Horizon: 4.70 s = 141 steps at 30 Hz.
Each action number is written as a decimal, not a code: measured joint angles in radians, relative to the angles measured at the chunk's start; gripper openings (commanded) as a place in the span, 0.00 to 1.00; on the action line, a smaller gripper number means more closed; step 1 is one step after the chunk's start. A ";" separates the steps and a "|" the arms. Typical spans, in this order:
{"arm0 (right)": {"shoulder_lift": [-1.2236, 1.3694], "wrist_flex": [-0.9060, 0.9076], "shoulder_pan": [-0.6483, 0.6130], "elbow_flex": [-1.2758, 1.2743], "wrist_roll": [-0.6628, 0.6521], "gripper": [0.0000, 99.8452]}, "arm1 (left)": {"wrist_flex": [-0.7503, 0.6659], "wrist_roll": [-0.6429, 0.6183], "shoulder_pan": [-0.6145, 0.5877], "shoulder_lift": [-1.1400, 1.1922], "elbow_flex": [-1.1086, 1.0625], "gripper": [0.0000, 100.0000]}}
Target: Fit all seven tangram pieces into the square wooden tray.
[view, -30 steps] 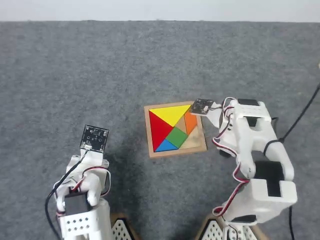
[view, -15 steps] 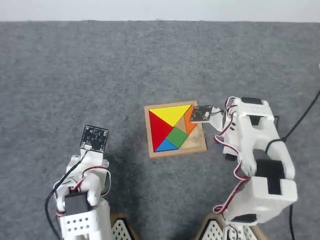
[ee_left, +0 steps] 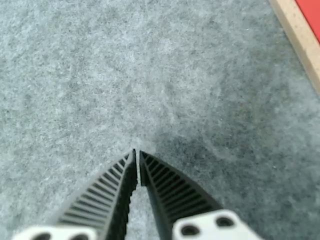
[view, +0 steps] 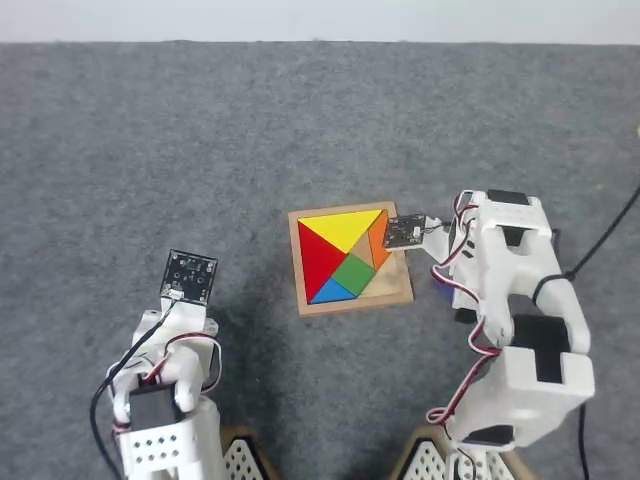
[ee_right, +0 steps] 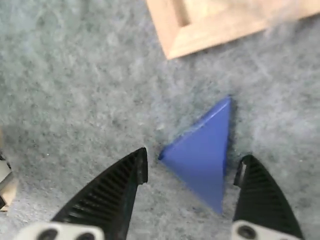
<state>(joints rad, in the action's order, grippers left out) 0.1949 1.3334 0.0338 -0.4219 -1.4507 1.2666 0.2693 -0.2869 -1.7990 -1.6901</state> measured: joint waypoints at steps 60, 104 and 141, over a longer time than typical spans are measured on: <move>0.020 -0.068 0.074 0.048 0.402 0.01 | 0.000 0.000 0.000 0.000 0.000 0.01; -0.109 -0.178 -0.058 -0.175 0.609 0.10 | 0.000 0.000 0.000 0.000 0.000 0.01; -0.103 -0.325 -0.201 -0.176 1.109 0.29 | 0.000 0.000 0.000 0.000 0.000 0.01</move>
<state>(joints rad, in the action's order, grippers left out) 0.0921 1.0081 -0.1672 -0.5984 -0.3414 1.2666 0.2693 -0.2869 -1.7990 -1.6901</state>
